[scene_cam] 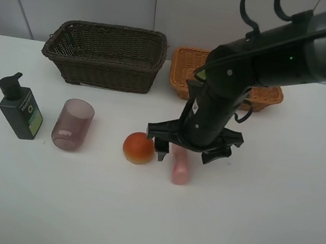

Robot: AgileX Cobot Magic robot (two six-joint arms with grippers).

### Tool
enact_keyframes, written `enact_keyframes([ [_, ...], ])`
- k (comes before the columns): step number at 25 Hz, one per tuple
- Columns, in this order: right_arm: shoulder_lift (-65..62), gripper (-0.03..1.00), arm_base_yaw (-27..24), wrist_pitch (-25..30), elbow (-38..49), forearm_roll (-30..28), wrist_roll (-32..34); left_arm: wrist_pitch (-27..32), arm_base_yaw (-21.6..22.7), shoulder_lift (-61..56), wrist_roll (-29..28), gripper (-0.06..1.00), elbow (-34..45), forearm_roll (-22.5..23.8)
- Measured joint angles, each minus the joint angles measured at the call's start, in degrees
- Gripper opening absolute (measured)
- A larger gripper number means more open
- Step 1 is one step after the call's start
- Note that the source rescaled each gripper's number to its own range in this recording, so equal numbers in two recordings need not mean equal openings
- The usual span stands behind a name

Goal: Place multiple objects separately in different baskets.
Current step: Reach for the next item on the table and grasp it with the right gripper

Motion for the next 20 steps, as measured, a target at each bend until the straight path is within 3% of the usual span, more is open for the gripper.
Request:
enact_keyframes([
  [10, 4.13, 0.87, 0.00, -2.55, 0.00, -2.86, 3.06, 0.00, 0.00, 0.00, 0.00, 0.81, 0.00, 0.00],
  [14, 5.63, 0.76, 0.00, -2.84, 0.00, -2.86, 3.12, 0.00, 0.00, 0.00, 0.00, 0.81, 0.00, 0.00],
  [16, 6.00, 0.61, 0.00, -2.78, 0.00, -2.86, 3.12, 0.00, 0.00, 0.00, 0.00, 0.81, 0.00, 0.00],
  [18, 6.04, 0.40, 0.00, -2.78, 0.00, -2.80, 3.12, 0.00, 0.00, 0.00, 0.00, 0.81, 0.00, 0.00],
  [20, 6.04, 0.08, 0.00, -2.85, 0.00, -2.85, 3.12, 0.00, 0.00, 0.00, 0.00, 0.81, 0.00, 0.00],
])
